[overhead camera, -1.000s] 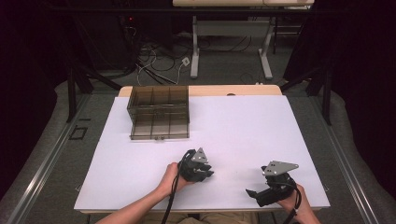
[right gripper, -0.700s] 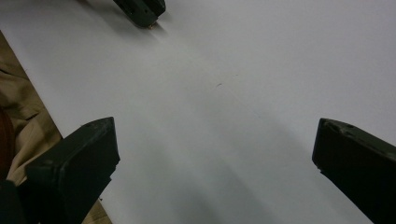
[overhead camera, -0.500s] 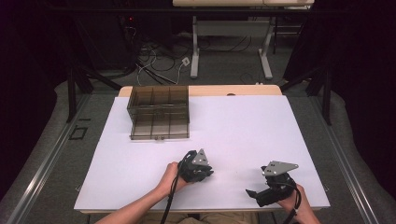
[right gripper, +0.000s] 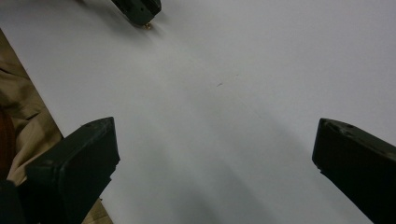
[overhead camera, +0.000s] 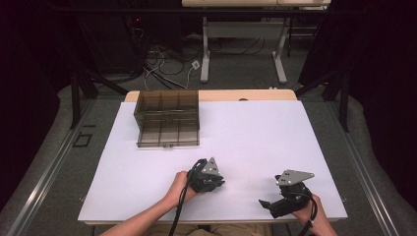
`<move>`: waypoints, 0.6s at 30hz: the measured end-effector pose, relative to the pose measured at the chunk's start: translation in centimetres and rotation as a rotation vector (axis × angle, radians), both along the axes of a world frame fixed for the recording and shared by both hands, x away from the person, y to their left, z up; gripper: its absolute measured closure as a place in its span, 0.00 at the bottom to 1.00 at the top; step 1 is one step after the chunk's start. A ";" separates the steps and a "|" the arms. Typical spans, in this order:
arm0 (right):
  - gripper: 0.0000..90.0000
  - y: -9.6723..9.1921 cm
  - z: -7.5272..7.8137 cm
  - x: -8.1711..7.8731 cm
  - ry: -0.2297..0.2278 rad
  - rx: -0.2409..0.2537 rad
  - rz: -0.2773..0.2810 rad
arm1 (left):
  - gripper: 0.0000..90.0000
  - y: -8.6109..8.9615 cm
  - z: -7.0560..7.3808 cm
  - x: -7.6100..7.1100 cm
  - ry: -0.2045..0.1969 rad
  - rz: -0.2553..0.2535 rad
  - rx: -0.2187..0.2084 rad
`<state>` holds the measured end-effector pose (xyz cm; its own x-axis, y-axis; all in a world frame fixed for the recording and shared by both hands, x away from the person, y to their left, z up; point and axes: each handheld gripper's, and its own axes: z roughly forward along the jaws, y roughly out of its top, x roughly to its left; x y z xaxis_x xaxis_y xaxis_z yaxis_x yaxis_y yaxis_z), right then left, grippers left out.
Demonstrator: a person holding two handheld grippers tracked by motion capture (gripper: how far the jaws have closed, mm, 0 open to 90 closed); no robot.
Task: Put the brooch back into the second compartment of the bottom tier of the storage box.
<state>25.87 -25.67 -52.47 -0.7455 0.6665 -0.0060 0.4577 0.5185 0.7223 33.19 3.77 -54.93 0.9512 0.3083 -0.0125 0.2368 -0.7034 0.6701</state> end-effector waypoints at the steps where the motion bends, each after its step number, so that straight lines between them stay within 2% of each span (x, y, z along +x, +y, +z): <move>1: 0.00 0.0 0.0 0.0 -0.001 0.000 0.000 | 0.91 0.0 0.0 0.0 -0.002 0.005 -0.007; 13: 0.00 0.0 0.0 0.0 -0.003 -0.003 0.001 | 0.90 0.5 0.5 0.0 -0.014 0.010 -0.003; 14: 0.00 0.0 0.0 0.0 -0.001 0.001 0.004 | 0.90 0.5 0.4 0.0 -0.018 0.022 -0.017; 16: 0.00 0.0 0.0 0.0 -0.002 0.000 0.003 | 0.90 0.7 0.6 0.0 -0.017 0.018 -0.003; 18: 0.00 0.0 0.0 0.0 -0.001 0.000 0.003 | 0.90 0.8 0.6 0.0 -0.018 0.030 -0.012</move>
<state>25.87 -25.67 -52.47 -0.7472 0.6646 -0.0068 0.4555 0.5195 0.7230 33.18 4.57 -54.34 0.9416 0.3366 0.0005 0.2455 -0.6879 0.6830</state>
